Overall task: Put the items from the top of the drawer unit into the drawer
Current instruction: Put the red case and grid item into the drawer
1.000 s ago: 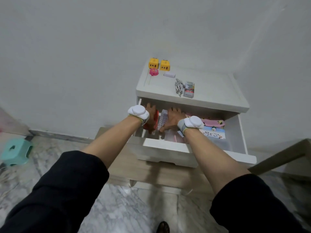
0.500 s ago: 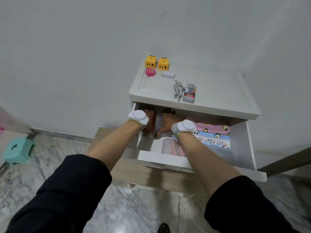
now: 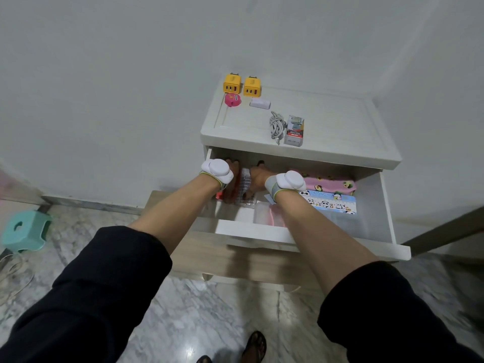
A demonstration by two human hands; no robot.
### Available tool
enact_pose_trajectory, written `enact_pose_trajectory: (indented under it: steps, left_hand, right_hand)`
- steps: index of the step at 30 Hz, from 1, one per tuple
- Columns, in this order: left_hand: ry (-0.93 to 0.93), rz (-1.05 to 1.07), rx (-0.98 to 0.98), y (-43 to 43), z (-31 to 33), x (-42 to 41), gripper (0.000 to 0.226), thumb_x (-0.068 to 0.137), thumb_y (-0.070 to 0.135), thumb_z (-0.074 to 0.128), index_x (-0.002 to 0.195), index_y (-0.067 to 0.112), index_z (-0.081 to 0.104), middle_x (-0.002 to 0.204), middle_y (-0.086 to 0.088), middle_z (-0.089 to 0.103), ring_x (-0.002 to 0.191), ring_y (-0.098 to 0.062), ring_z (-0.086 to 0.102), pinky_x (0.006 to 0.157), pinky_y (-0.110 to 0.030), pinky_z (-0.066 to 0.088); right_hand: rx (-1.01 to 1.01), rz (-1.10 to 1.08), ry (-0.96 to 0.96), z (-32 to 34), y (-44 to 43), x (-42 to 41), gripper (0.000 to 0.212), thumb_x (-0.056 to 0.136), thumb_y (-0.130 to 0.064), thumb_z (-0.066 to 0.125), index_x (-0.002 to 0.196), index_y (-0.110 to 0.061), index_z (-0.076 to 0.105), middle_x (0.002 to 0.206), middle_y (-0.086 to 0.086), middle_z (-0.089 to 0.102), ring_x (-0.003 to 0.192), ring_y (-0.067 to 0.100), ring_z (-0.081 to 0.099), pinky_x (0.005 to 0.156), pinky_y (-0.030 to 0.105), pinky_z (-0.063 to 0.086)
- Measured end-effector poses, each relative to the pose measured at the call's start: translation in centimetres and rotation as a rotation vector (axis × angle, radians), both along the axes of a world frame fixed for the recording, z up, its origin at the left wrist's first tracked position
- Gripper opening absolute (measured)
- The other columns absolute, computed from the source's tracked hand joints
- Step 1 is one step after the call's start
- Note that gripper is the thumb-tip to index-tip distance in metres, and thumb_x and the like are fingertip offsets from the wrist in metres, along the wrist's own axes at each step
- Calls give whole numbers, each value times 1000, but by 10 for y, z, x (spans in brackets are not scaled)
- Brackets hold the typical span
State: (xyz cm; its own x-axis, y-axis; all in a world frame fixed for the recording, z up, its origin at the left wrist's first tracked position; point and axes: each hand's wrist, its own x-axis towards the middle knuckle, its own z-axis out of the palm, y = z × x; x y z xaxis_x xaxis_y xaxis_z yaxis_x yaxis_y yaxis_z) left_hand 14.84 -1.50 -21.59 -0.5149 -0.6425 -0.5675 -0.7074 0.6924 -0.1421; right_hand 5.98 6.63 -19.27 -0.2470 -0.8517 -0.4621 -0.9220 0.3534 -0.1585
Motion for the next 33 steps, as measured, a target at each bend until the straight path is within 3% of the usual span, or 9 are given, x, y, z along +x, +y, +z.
enact_pose_trajectory:
  steps: [2, 5, 8, 11, 18, 21, 27, 30, 33]
  left_hand:
    - [69, 64, 93, -9, -11, 1, 67, 38, 26, 72, 102, 25, 55, 109, -6, 67, 89, -22, 68, 63, -24, 50]
    - [156, 29, 94, 6, 1, 13, 43, 47, 21, 67, 90, 20, 61, 84, 0, 65, 69, -21, 60, 61, -23, 43]
    - [253, -22, 19, 21, 6, 27, 32, 76, 16, 59, 108, 14, 57, 95, 4, 55, 90, -20, 59, 73, -22, 36]
    - [339, -86, -55, 32, 6, 31, 25, 91, 17, 48, 114, 12, 55, 114, -2, 61, 109, -25, 62, 77, -24, 37]
    - [304, -126, -110, 48, 9, 40, 17, 94, 15, 42, 97, 12, 59, 107, -9, 65, 101, -26, 66, 71, -24, 39]
    - [251, -180, -109, 54, 14, 42, 9, 91, 7, 43, 87, 14, 48, 92, -5, 53, 106, -25, 64, 72, -23, 36]
    - [156, -218, -139, 60, 21, 40, 12, 90, 3, 41, 89, 11, 49, 111, -9, 63, 109, -25, 63, 75, -25, 40]
    - [101, -178, -65, 44, 11, 40, 13, 92, 15, 39, 92, 21, 51, 97, 1, 51, 91, -12, 53, 77, -22, 38]
    - [153, -129, 23, 33, 25, 37, 16, 76, 29, 59, 89, 28, 48, 93, 5, 58, 76, -18, 50, 72, -23, 40]
  right_hand:
    - [36, 7, 29, 1, 3, 0, 51, 81, -27, 74, 125, -5, 58, 128, 13, 60, 116, 30, 59, 91, 30, 49]
    - [55, 29, 72, 0, 9, 4, 52, 86, -30, 68, 129, -3, 55, 134, 15, 55, 121, 31, 56, 93, 32, 48]
    - [79, 34, 114, -4, 15, 10, 57, 87, -31, 65, 136, -7, 48, 146, 18, 40, 135, 36, 40, 104, 37, 40]
    - [125, 62, 161, -4, 24, 16, 56, 88, -32, 61, 138, -12, 46, 142, 12, 44, 135, 35, 35, 104, 43, 40]
    - [160, 15, 148, -1, 38, 26, 51, 93, -22, 48, 143, -19, 42, 144, 6, 43, 137, 33, 30, 108, 47, 37]
    - [165, 0, 112, -5, 42, 26, 51, 93, -18, 45, 144, -23, 42, 145, 4, 44, 140, 30, 28, 109, 47, 35]
    - [139, -22, 65, -6, 48, 27, 56, 94, -16, 43, 148, -31, 36, 150, 2, 41, 141, 31, 26, 111, 46, 33]
    - [115, -14, 37, 5, 48, 28, 52, 95, -15, 44, 145, -28, 41, 151, 2, 42, 138, 31, 35, 113, 39, 33]
    - [57, -30, -44, 28, 48, 23, 47, 93, -9, 49, 139, -21, 51, 144, 1, 51, 129, 25, 50, 110, 32, 39]
